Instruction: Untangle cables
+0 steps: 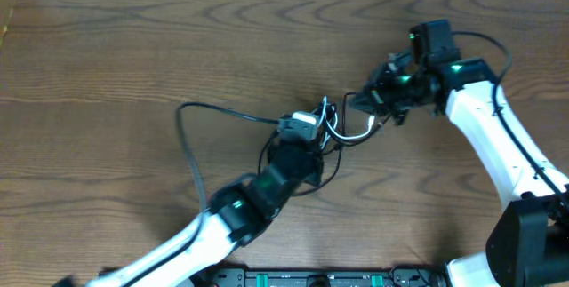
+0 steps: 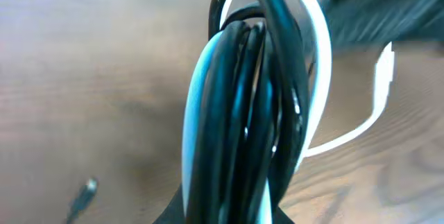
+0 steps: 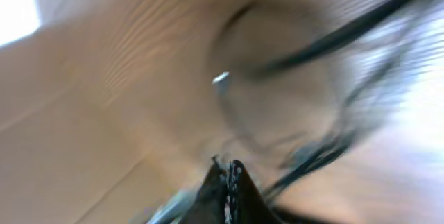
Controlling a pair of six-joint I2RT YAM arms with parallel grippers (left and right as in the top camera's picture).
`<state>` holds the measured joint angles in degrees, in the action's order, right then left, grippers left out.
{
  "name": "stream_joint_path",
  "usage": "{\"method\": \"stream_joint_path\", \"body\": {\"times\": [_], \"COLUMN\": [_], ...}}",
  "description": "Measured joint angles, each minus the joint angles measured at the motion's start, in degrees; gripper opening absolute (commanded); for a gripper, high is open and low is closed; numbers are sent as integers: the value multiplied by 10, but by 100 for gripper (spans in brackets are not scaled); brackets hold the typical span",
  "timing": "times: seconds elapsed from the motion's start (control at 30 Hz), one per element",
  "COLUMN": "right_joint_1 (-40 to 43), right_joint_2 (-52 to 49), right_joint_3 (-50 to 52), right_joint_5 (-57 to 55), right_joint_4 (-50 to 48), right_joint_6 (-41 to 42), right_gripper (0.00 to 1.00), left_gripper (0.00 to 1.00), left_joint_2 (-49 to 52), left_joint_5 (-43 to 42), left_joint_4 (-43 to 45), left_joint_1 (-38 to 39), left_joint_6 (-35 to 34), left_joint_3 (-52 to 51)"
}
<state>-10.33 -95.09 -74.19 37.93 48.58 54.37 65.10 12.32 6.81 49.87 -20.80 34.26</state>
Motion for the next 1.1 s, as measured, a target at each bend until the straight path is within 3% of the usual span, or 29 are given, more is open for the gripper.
{"method": "stream_joint_path", "body": {"times": [0.17, 0.23, 0.4, 0.5, 0.63, 0.8, 1.1], "right_joint_1": [10, 6, 4, 4, 4, 4, 2], "right_joint_2": [0, 0, 0, 7, 38, 71, 64], "right_joint_3": [0, 0, 0, 0, 0, 0, 0], "right_joint_5": [-86, -92, -78, -77, -97, -104, -55], "right_joint_4": [46, 48, 77, 96, 111, 111, 60], "right_joint_6": [-64, -104, -197, -242, -278, -288, -229], "right_gripper": [2, 13, 30, 41, 64, 68, 69], "left_gripper": [8, 8, 8, 8, 8, 8, 8], "left_joint_2": [-97, -106, -64, -10, 57, 122, 143], "left_joint_5": [-60, -78, -92, -67, -16, 5, 5], "left_joint_4": [-3, -17, -68, -61, -17, 34, 55], "left_joint_1": [-20, -24, -27, -28, -29, -30, -30], "left_joint_6": [16, 21, 75, 102, 119, 141, 272], "left_joint_3": [0, 0, 0, 0, 0, 0, 0]}}
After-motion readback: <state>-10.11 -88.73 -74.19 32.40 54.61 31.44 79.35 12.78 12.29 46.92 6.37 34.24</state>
